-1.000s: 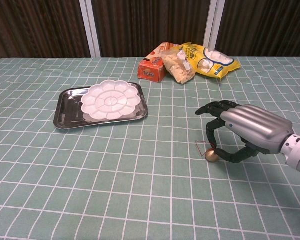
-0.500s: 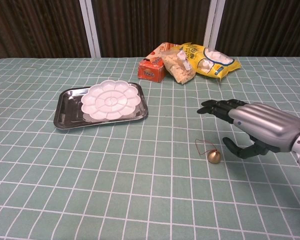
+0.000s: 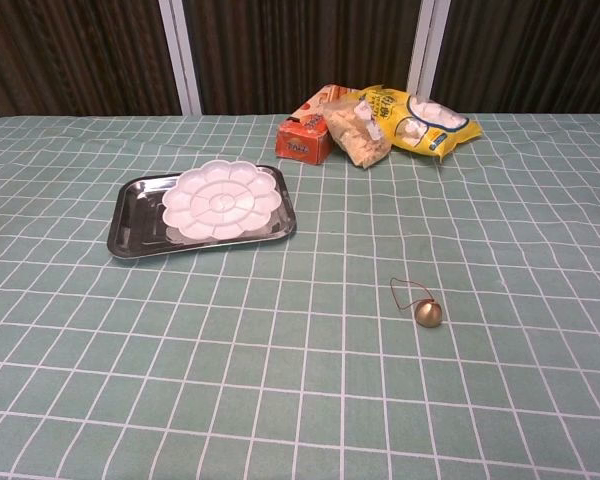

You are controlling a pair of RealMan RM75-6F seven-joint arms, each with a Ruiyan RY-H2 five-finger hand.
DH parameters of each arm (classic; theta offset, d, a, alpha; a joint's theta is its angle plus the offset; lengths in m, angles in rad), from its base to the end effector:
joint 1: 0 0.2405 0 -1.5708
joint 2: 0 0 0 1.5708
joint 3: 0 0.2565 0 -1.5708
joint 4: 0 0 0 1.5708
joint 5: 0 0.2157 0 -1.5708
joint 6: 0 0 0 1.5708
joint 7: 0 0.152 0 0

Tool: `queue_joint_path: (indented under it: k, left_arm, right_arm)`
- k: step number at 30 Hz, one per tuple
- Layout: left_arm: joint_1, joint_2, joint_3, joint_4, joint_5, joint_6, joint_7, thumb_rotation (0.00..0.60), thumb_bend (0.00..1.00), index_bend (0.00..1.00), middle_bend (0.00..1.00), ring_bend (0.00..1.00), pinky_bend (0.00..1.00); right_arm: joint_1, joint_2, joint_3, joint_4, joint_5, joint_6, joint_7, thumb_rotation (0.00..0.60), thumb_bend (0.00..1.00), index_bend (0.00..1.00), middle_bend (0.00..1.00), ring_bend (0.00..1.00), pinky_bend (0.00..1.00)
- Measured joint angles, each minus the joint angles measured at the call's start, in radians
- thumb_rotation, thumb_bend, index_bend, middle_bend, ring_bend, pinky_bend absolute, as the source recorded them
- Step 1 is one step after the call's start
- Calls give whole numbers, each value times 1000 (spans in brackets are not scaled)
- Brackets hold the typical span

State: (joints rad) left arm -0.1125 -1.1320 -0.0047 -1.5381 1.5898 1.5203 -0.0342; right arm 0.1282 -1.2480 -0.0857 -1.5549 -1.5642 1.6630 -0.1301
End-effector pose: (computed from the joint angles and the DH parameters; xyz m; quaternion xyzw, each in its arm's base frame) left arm -0.3115 0.1890 0.1498 -0.6314 -0.3550 -0.4010 0.5608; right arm -0.2954 -0.1727 0.1204 0.6221 -0.3302 0.4087 0.5804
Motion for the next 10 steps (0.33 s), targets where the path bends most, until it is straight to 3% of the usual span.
queue_joint_path:
  k: [10]
  left_arm:
    - [-1, -7, 11, -6, 28, 0, 19, 600, 427, 0, 0, 0, 50]
  right_arm:
    - [-51, 75, 0, -18, -25, 1, 52, 600, 419, 0, 0, 0, 0]
